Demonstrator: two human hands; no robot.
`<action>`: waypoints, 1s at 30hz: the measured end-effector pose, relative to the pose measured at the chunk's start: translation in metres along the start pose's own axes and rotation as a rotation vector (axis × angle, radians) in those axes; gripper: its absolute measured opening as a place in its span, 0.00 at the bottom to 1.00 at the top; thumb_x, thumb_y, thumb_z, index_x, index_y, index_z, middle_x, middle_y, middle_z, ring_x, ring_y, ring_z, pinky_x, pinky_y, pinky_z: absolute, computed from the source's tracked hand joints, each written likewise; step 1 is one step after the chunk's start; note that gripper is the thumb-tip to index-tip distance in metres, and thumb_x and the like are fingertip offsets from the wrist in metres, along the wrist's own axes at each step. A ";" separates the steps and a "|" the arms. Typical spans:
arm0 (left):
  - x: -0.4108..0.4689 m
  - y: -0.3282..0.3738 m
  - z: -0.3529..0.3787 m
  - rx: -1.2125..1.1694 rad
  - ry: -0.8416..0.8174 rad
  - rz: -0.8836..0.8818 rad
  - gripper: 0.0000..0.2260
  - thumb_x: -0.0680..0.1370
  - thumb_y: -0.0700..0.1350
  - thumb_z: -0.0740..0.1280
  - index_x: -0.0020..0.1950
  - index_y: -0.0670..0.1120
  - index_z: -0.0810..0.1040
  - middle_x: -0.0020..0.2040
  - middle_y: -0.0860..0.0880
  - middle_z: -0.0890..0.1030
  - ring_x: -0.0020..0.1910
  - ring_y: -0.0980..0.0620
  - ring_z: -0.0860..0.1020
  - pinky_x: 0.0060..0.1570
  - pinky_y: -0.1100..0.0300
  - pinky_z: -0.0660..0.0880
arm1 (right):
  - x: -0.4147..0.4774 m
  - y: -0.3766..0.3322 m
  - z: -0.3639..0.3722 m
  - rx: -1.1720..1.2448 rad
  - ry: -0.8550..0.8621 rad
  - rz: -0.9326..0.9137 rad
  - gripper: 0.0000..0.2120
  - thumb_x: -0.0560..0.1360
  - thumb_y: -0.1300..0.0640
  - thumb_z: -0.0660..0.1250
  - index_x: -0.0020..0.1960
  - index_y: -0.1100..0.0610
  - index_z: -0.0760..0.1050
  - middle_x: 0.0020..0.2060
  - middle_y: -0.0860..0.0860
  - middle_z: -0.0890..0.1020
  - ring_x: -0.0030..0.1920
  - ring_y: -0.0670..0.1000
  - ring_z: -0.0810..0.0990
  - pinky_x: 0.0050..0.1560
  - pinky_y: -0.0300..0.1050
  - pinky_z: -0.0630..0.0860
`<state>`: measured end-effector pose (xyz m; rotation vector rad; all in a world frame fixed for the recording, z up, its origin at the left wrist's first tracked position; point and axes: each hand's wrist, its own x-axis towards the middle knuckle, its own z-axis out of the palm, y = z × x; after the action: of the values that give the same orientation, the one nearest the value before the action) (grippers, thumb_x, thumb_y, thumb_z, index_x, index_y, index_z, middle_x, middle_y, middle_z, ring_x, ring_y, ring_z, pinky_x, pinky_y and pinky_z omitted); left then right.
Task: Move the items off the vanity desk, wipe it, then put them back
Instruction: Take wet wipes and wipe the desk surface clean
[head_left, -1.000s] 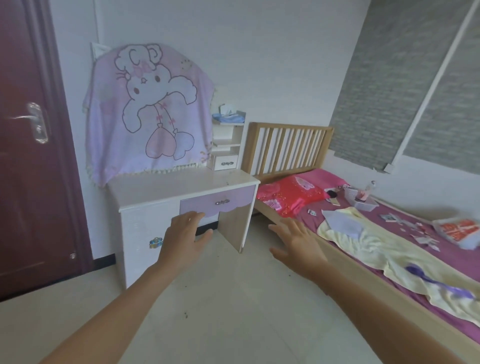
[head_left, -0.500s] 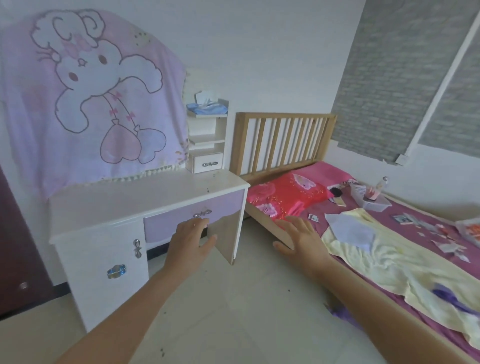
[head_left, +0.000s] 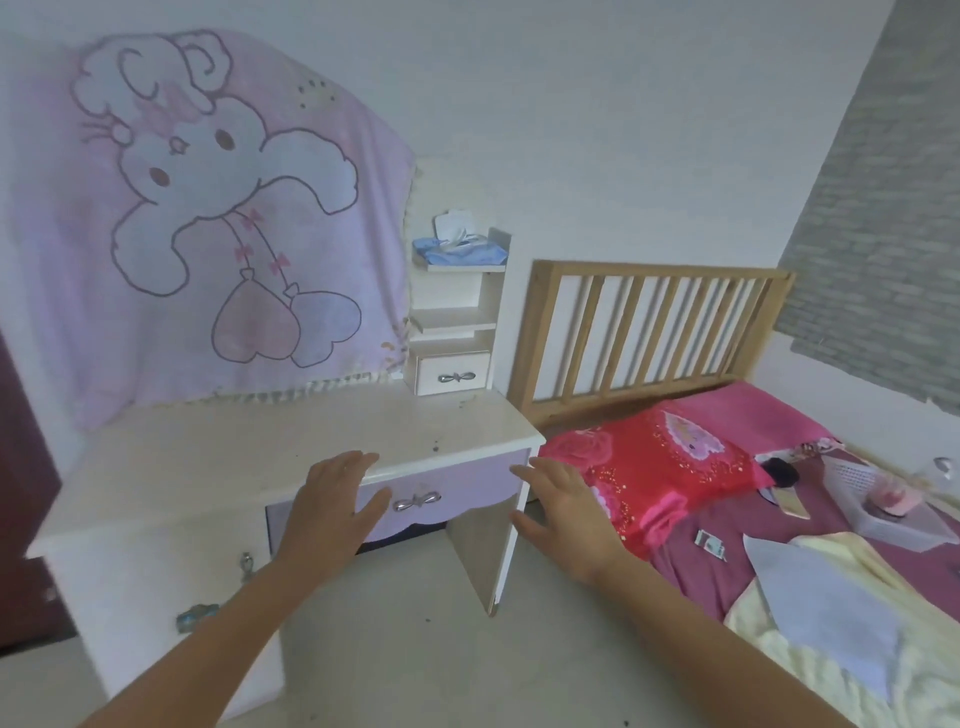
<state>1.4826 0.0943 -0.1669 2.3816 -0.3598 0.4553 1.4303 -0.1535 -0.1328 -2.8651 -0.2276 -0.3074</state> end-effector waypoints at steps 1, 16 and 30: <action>0.016 -0.006 0.006 0.004 0.018 -0.006 0.19 0.77 0.46 0.64 0.66 0.44 0.70 0.66 0.46 0.72 0.66 0.45 0.65 0.63 0.55 0.63 | 0.017 0.007 0.000 -0.011 0.004 -0.008 0.26 0.76 0.46 0.59 0.72 0.51 0.60 0.71 0.51 0.62 0.71 0.52 0.57 0.70 0.45 0.55; 0.258 -0.036 0.111 -0.027 0.035 0.008 0.37 0.65 0.65 0.47 0.64 0.44 0.72 0.63 0.46 0.74 0.64 0.43 0.67 0.62 0.54 0.64 | 0.255 0.134 0.014 -0.032 0.000 0.005 0.21 0.77 0.47 0.59 0.67 0.54 0.68 0.67 0.50 0.69 0.69 0.52 0.62 0.67 0.46 0.60; 0.490 -0.025 0.179 0.132 0.217 0.003 0.34 0.67 0.62 0.48 0.64 0.43 0.72 0.61 0.44 0.75 0.61 0.42 0.69 0.57 0.52 0.66 | 0.529 0.230 0.009 0.122 0.200 -0.295 0.19 0.75 0.52 0.58 0.58 0.63 0.76 0.57 0.58 0.77 0.61 0.58 0.73 0.60 0.41 0.64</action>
<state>1.9734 -0.0720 -0.1058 2.4277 -0.2406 0.7514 1.9838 -0.3040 -0.0744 -2.6537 -0.6085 -0.6089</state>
